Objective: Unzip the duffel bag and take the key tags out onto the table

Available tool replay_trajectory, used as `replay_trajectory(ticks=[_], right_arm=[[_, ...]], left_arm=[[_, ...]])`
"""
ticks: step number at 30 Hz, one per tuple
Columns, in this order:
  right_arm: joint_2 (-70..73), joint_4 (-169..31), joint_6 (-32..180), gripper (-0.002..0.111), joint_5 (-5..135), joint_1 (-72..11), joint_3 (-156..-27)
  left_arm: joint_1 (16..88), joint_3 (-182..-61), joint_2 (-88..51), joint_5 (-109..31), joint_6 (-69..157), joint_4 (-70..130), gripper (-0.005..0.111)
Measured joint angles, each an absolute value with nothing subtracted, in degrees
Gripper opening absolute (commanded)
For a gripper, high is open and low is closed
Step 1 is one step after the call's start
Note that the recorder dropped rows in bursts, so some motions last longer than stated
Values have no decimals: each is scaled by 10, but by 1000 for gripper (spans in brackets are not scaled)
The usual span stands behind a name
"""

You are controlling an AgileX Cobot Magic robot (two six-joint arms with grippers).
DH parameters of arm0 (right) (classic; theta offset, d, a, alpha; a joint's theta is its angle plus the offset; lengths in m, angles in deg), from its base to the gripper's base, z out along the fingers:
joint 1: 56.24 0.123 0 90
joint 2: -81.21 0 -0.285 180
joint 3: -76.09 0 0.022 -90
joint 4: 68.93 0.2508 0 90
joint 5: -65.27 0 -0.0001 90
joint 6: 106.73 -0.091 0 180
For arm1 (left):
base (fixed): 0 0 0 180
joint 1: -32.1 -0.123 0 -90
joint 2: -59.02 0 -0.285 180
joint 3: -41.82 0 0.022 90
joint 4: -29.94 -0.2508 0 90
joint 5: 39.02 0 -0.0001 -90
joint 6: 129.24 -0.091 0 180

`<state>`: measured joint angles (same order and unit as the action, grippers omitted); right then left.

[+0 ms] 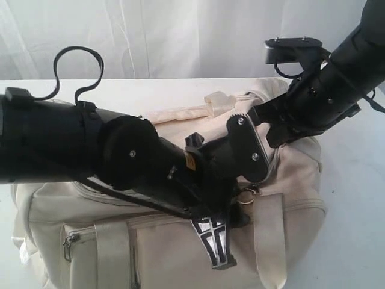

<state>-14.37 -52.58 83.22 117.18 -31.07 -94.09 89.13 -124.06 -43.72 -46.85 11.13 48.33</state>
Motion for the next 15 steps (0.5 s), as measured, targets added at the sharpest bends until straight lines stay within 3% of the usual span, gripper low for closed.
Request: replay_trajectory(ticks=[15], right_arm=[[-144,-521,831,0,1174,-311,-941]], left_arm=[[899,-1192,-445,-323,29,468,50]])
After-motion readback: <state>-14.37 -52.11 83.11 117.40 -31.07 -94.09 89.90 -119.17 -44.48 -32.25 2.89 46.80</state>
